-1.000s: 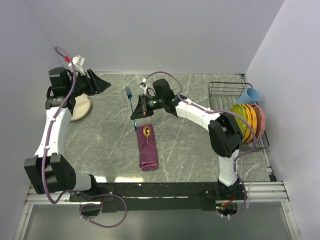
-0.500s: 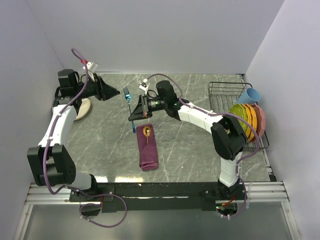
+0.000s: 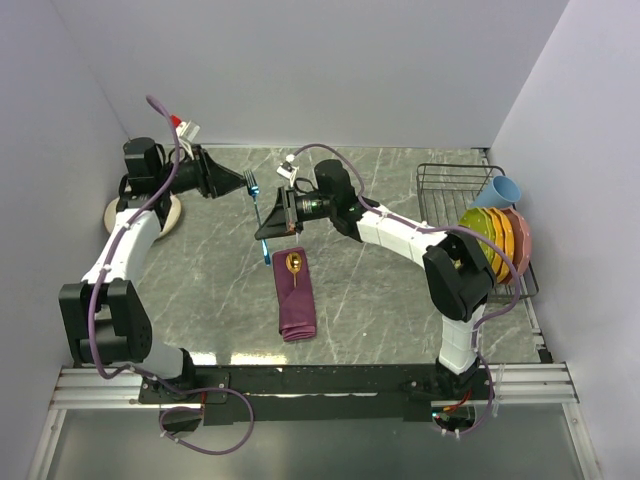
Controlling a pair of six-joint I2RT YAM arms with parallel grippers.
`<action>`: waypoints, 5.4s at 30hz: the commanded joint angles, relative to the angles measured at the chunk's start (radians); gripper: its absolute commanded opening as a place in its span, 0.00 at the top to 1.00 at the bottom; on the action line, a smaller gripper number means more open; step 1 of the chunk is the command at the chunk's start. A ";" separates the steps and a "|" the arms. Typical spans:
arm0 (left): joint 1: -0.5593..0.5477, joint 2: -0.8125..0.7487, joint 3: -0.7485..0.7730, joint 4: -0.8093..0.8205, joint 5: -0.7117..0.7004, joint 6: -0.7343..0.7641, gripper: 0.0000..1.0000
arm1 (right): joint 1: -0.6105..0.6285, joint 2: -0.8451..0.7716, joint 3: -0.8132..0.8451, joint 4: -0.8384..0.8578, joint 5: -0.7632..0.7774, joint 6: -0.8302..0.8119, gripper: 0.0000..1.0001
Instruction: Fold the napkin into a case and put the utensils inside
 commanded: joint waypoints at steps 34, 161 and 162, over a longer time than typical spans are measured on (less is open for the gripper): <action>-0.049 0.259 -0.150 0.124 0.144 0.321 0.99 | -0.141 -0.008 0.036 -0.543 0.102 -0.458 0.34; -0.551 0.164 -0.154 -0.363 -1.150 -0.517 0.99 | -0.206 -0.149 -0.134 -0.477 0.308 -0.496 0.41; -0.555 0.164 -0.154 -0.365 -1.150 -0.517 0.99 | -0.206 -0.150 -0.137 -0.474 0.308 -0.496 0.41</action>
